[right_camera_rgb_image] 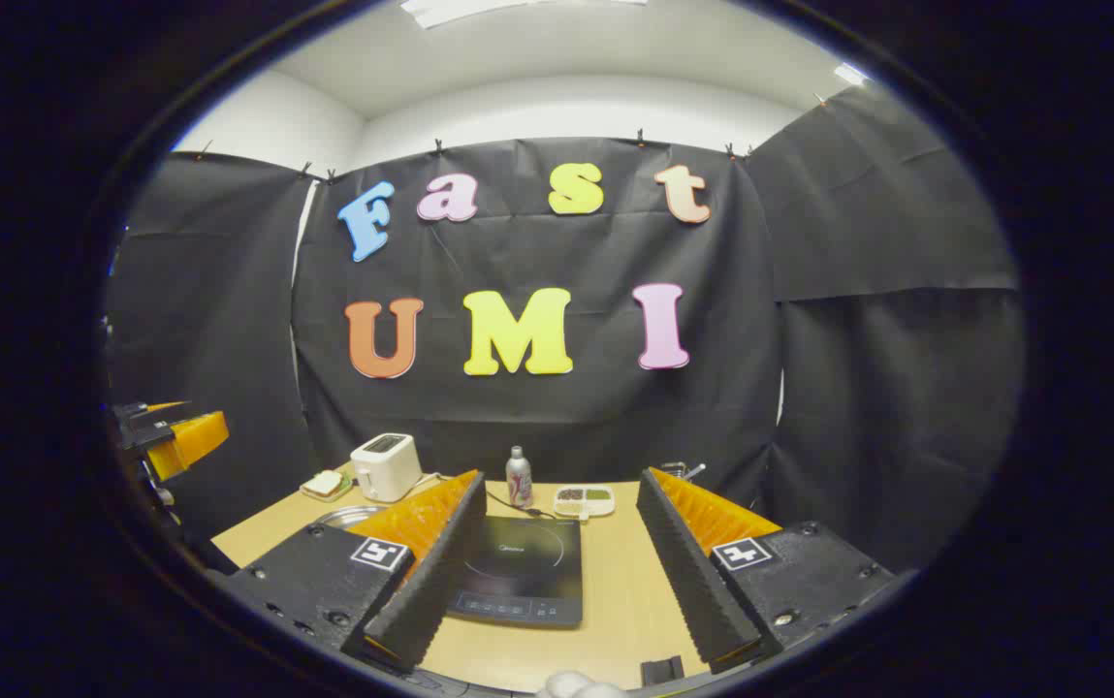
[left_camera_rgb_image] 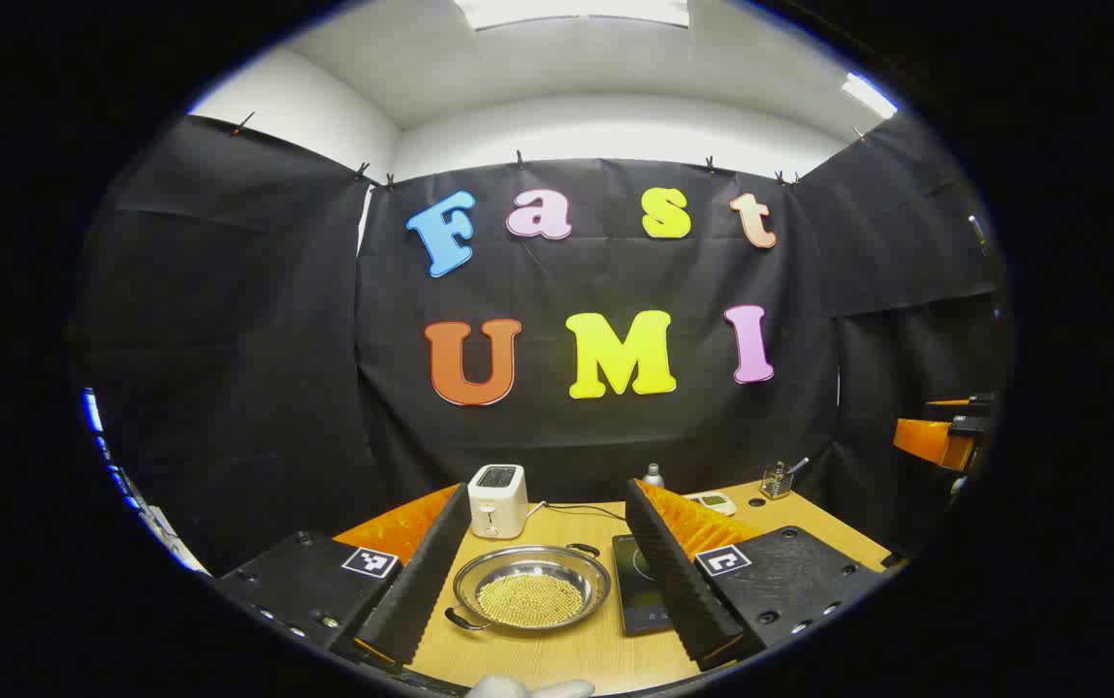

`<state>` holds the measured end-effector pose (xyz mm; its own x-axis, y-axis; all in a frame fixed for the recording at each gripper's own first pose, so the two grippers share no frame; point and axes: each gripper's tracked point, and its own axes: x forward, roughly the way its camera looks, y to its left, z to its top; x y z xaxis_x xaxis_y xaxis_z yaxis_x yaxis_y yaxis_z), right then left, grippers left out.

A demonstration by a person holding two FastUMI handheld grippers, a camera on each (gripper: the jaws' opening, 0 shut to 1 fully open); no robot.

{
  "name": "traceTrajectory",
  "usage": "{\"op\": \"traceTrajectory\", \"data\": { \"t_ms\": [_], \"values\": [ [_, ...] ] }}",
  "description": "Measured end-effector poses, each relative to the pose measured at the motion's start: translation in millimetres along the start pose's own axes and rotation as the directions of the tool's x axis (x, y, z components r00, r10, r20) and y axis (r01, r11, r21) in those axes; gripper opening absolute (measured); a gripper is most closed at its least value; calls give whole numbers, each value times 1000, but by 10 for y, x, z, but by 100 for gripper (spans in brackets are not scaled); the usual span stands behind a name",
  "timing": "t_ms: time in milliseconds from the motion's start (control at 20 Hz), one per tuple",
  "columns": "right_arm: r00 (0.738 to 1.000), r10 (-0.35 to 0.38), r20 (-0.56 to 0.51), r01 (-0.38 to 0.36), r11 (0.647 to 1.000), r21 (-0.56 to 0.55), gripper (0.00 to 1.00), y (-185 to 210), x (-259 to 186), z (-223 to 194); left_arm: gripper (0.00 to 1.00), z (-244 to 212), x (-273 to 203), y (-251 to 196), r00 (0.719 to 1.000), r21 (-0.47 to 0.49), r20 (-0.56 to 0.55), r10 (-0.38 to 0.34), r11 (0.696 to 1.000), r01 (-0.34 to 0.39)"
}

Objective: First push the handle of the pot to place it horizontally, then grasp the pot with both hands and set it on the induction cooktop.

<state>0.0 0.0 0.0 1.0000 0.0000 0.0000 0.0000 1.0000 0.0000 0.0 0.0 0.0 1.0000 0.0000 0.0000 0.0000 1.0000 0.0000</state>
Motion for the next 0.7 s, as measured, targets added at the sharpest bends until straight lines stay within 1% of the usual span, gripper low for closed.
{"op": "traceTrajectory", "data": {
  "t_ms": [150, 300, 500, 700],
  "values": [
    [1000, 0, 20, 0, 1000, -16, 97, 56, -24, 45, 96, -12, 27, -16, 1000, 0, -3, -14, 1000, 14],
    [1000, -8, 16, 8, 1000, -23, 96, 70, -35, 8, 96, -17, 54, -11, 1000, -4, -4, -24, 1000, 24],
    [1000, -22, 21, 23, 1000, -19, 96, 80, -56, 0, 96, -17, 65, 85, 1000, 3, -1, -14, 1000, 14],
    [999, -29, 18, 29, 999, -23, 97, 102, -45, 7, 96, -14, 119, 99, 999, 9, 5, -39, 999, 39]
  ]
}}
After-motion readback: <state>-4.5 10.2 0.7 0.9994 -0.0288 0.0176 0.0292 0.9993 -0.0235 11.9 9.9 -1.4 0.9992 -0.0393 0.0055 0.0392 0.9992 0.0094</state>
